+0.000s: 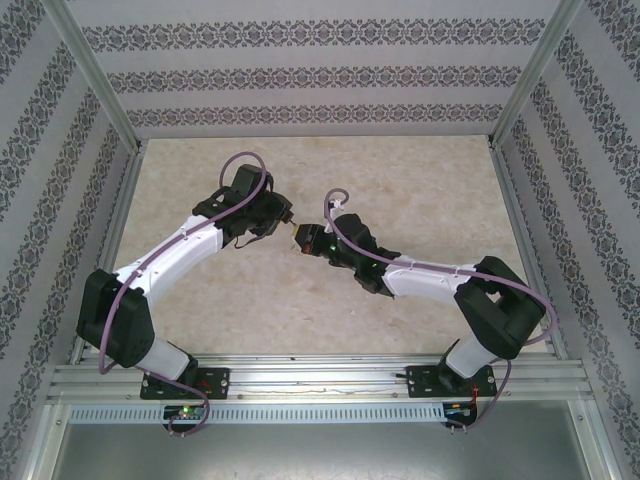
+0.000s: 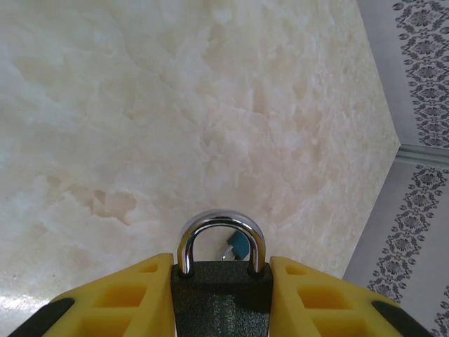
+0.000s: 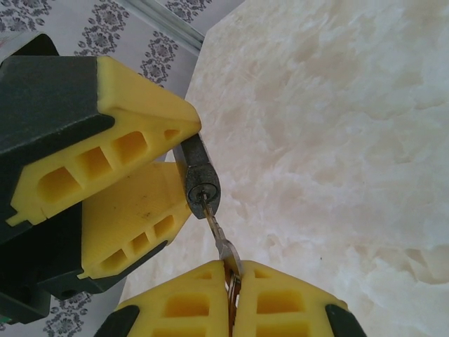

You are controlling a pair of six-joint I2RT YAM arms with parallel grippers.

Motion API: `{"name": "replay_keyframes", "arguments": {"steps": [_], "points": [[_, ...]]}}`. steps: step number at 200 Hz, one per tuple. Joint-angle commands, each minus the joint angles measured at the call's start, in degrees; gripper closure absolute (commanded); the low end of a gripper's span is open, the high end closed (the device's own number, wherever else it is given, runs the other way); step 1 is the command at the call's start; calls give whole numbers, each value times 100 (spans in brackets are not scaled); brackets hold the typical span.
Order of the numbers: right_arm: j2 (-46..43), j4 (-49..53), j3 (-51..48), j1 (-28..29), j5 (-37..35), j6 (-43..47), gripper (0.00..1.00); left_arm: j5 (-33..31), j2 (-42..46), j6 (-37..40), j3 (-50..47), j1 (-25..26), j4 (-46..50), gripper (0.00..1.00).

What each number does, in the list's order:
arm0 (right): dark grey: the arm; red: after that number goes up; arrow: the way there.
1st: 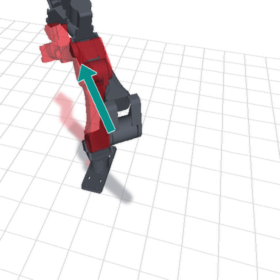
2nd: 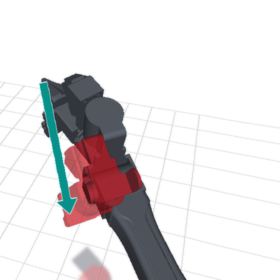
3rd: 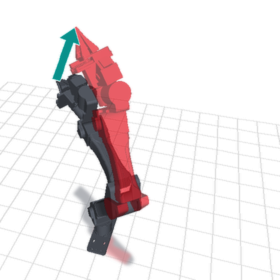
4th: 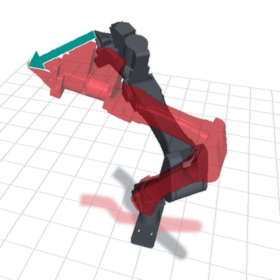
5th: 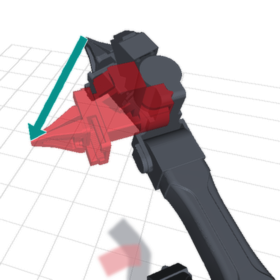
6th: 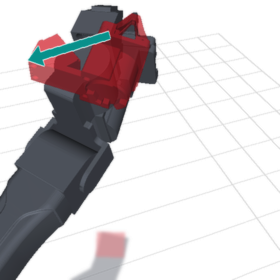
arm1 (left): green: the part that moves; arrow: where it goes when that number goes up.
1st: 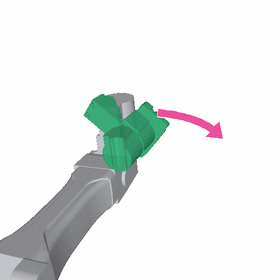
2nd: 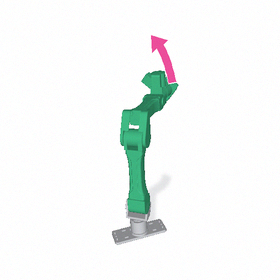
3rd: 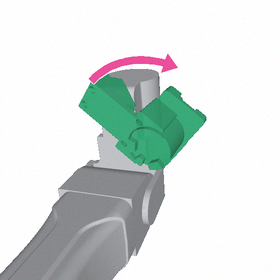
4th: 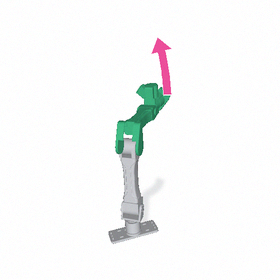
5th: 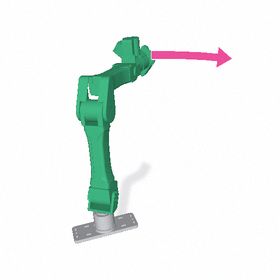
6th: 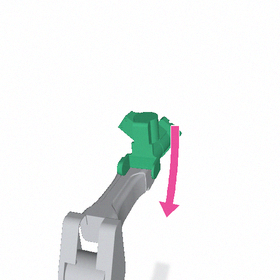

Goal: Unlock with the key

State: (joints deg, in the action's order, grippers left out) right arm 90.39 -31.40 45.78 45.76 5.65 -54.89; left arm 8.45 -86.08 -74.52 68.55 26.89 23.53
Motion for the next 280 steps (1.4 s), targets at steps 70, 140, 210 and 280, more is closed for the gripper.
{"name": "replay_keyframes", "arguments": {"steps": [70,140,210,280], "points": [[250,-1498,318,333,-213,364,100,-155,188,272,298,380,337,68],[532,-2805,179,349,48,687,100,-4,276,159,167,400,157,69],[647,-2939,238,409,40,619,100,96,320,52,158,391,62,69],[278,-1912,477,627,-252,1716,100,196,290,52,230,384,115,69]]}}
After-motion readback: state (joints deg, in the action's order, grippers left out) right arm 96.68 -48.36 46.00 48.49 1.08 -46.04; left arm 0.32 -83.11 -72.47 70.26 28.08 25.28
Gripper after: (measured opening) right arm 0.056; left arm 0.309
